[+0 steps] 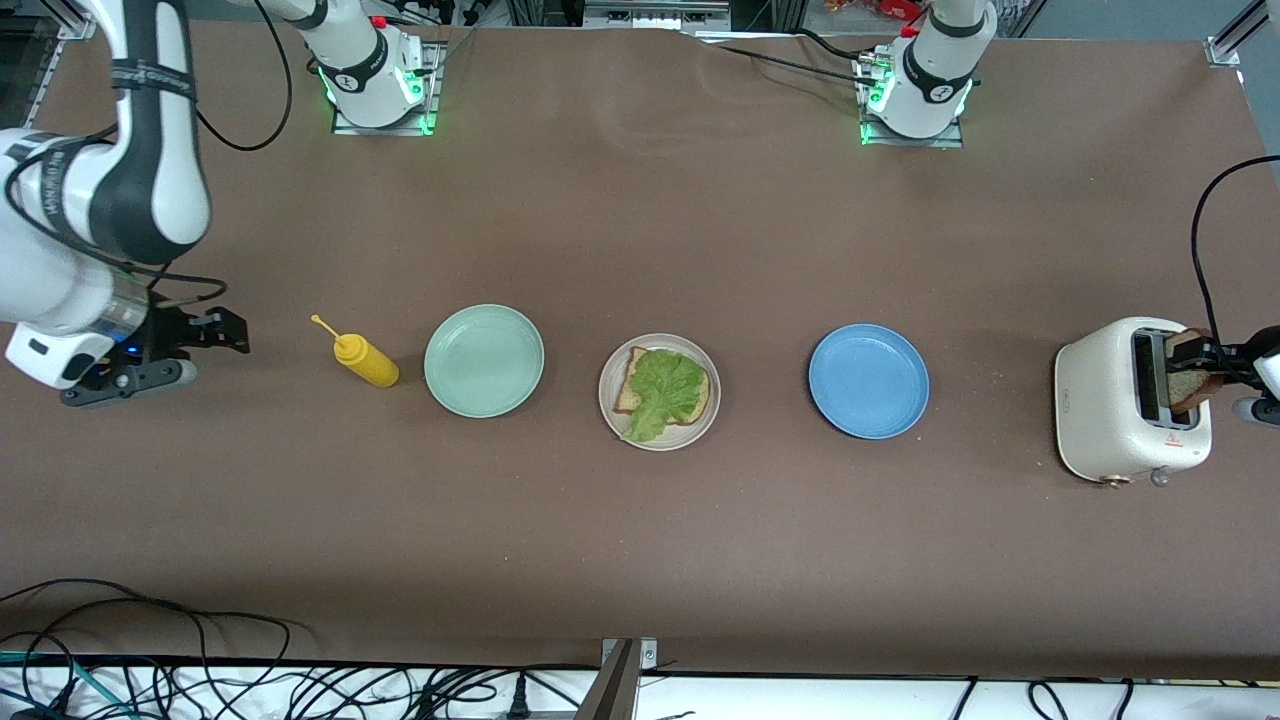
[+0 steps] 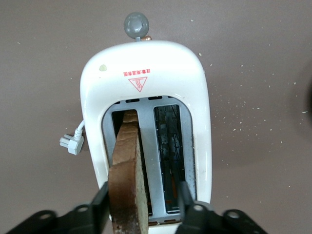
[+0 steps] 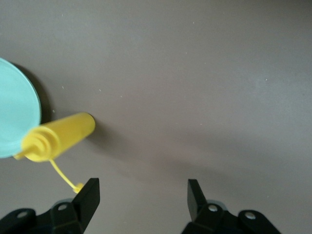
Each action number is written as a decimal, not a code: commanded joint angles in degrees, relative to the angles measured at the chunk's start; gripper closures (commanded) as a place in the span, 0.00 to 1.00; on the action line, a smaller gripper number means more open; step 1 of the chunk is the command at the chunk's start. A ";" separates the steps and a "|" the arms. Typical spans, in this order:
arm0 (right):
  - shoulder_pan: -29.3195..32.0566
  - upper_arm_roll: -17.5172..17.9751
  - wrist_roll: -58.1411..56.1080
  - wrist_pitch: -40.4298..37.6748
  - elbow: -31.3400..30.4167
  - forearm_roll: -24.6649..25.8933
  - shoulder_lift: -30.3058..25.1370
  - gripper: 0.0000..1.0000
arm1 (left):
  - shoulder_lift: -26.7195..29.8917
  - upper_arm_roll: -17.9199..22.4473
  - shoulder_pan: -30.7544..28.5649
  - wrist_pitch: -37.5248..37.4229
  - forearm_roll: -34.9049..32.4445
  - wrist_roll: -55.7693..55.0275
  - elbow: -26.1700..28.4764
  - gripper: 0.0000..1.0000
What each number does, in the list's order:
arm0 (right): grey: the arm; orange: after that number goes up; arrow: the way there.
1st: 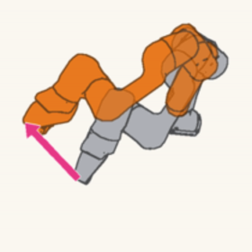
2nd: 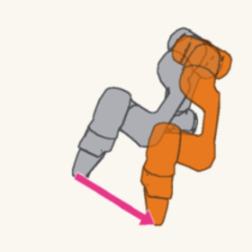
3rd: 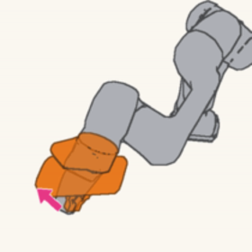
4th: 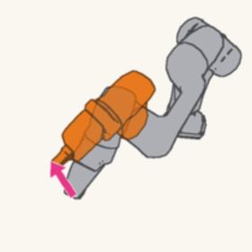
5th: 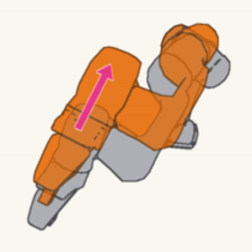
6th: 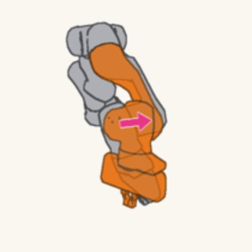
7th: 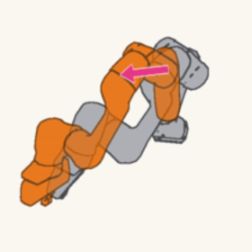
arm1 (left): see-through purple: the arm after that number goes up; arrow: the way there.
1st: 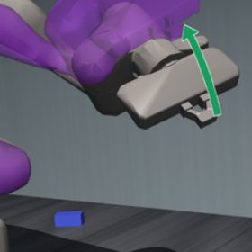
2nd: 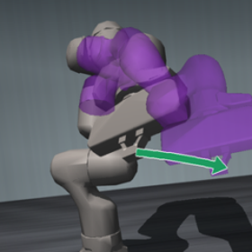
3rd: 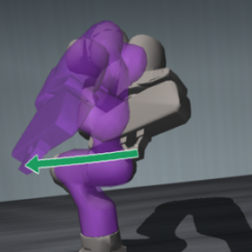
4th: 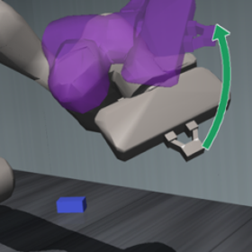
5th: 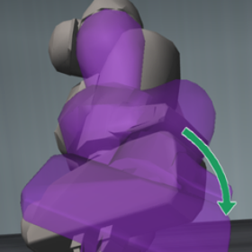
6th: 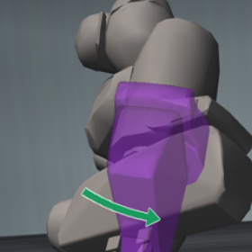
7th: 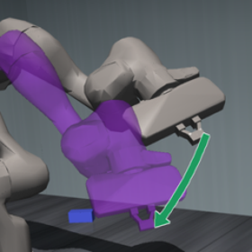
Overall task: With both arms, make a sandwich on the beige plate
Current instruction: 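Release the lettuce and withdraw the right gripper while the left gripper grasps bread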
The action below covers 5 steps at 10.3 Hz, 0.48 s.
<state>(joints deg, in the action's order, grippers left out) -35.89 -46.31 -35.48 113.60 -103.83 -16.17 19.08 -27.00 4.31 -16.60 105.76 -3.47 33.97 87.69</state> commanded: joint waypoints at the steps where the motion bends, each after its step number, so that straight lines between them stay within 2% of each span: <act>1: 4.50 0.34 -16.29 3.54 -3.47 -9.18 1.21 0.15 | 0.72 -0.61 -0.89 0.68 -1.63 4.60 0.55 1.00; 3: 7.93 0.43 -31.42 5.14 -4.28 -19.99 5.16 0.15 | 0.72 -0.61 -0.89 0.68 -1.89 5.32 0.11 1.00; 5: 8.91 0.52 -43.03 4.62 -4.97 -27.83 7.28 0.15 | 0.63 -0.44 -0.71 0.68 -2.42 9.00 -0.41 1.00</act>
<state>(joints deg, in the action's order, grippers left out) -27.54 -46.24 -71.07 117.89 -108.33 -39.14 25.14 -26.92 4.36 -16.97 106.33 -3.63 40.39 87.58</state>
